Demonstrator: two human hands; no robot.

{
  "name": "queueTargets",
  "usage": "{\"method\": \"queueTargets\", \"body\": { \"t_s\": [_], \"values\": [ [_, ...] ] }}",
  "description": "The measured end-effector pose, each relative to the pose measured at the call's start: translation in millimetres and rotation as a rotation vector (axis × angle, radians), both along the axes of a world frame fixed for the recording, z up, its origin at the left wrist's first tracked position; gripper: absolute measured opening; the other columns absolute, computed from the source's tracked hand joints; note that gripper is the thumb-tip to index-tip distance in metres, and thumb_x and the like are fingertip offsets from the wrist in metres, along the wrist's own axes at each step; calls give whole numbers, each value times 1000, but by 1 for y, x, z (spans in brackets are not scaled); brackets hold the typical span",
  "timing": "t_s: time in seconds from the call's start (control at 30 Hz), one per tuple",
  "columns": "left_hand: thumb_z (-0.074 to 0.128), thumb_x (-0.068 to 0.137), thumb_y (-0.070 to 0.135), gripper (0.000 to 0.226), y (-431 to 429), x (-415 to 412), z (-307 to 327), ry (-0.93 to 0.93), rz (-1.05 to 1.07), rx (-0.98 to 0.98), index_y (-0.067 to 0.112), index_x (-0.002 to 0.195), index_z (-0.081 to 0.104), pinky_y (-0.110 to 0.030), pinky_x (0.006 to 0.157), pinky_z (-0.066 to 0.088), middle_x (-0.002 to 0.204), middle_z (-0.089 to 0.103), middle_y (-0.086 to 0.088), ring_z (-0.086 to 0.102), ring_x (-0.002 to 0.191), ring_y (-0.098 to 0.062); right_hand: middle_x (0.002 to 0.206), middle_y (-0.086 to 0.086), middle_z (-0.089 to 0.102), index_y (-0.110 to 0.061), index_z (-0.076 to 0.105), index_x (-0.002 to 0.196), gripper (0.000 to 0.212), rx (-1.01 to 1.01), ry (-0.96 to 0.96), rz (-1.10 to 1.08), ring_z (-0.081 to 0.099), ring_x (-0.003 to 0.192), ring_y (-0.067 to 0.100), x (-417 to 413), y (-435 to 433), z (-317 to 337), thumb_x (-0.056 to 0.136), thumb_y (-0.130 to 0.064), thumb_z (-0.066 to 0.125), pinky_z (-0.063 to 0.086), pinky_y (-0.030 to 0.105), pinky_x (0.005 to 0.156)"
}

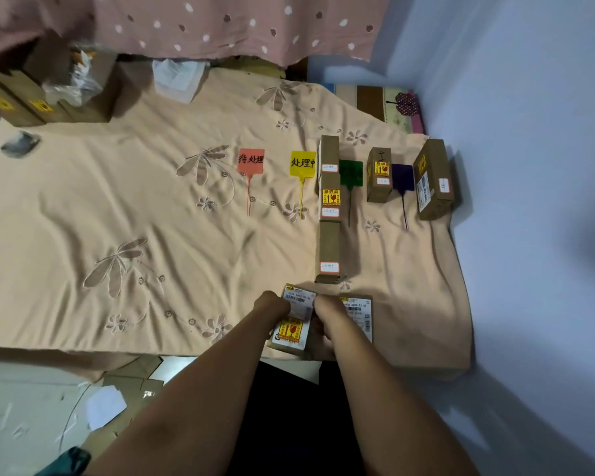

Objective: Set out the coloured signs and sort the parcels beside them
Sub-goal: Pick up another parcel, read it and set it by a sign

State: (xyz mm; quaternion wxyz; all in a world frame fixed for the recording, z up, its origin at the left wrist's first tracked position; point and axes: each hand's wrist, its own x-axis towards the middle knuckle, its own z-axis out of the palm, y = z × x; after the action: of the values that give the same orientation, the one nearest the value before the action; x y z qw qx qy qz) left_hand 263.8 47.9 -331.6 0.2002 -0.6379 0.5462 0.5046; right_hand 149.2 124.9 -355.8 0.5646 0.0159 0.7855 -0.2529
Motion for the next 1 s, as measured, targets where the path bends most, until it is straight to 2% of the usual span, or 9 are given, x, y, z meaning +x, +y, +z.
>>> {"method": "queueTargets", "body": {
  "t_s": [0.13, 0.23, 0.37, 0.53, 0.63, 0.77, 0.83, 0.93, 1.0],
  "values": [
    [58, 82, 13, 28, -16, 6, 6, 30, 73, -21, 1, 107, 64, -37, 49, 57, 90, 66, -20, 66, 71, -33, 94, 7, 79, -18, 76, 93, 38, -40, 39, -79, 76, 82, 27, -6, -19, -39, 77, -44, 53, 62, 43, 85],
    [55, 81, 12, 27, -26, 9, 22, 69, 113, -51, 1, 103, 66, -39, 48, 58, 91, 70, -20, 70, 73, -34, 101, 7, 74, -15, 71, 105, 36, -107, 34, -107, 69, 83, 22, 4, -31, 24, 86, -32, 46, 59, 35, 76],
    [59, 77, 24, 24, -42, 6, 50, 151, 108, -77, 9, 93, 69, -48, 73, 64, 92, 76, -16, 76, 85, -32, 114, 1, 63, -17, 61, 127, 33, -325, -7, -118, 56, 79, 7, 8, -38, 80, 101, -6, 44, 40, 22, 55],
    [68, 86, 31, 14, -70, 3, 79, 290, 147, -225, 18, 91, 65, -43, 87, 61, 100, 73, -11, 71, 92, -29, 128, 5, 68, -37, 65, 113, 35, -508, -101, -186, 66, 106, 23, 8, -54, 93, 100, -11, 46, 51, 33, 70],
    [78, 74, 39, 40, -84, 1, 97, 440, 261, -262, 20, 107, 64, -47, 85, 62, 111, 71, -8, 70, 103, -28, 120, 8, 72, -28, 66, 117, 37, -626, -65, -276, 69, 96, 22, -1, -65, 110, 97, -3, 49, 53, 31, 67],
    [82, 64, 52, 75, -97, -9, 129, 680, 327, -397, 21, 128, 62, -45, 84, 63, 118, 74, -8, 74, 101, -25, 120, 1, 72, -28, 67, 108, 37, -819, -7, -365, 67, 111, 28, -19, -82, 145, 92, 3, 55, 52, 42, 80],
    [82, 78, 39, 55, -98, -16, 154, 832, 356, -425, 19, 127, 66, -39, 79, 63, 111, 76, -12, 76, 96, -26, 122, 4, 72, -27, 67, 111, 38, -915, 7, -403, 69, 112, 29, -28, -90, 169, 91, 4, 59, 55, 45, 86],
    [75, 89, 34, 33, -99, -26, 187, 1022, 369, -456, 19, 118, 73, -50, 84, 63, 105, 79, -9, 76, 98, -31, 121, 13, 73, -17, 68, 117, 36, -1072, 16, -442, 70, 112, 35, -38, -96, 207, 89, 5, 64, 56, 51, 95],
    [71, 93, 33, 29, -98, -32, 209, 1091, 401, -472, 19, 119, 70, -50, 84, 63, 101, 79, -9, 77, 95, -33, 112, 12, 75, -13, 68, 115, 30, -1155, 14, -420, 70, 104, 32, -40, -96, 233, 91, 3, 61, 57, 45, 88]
  ]
}}
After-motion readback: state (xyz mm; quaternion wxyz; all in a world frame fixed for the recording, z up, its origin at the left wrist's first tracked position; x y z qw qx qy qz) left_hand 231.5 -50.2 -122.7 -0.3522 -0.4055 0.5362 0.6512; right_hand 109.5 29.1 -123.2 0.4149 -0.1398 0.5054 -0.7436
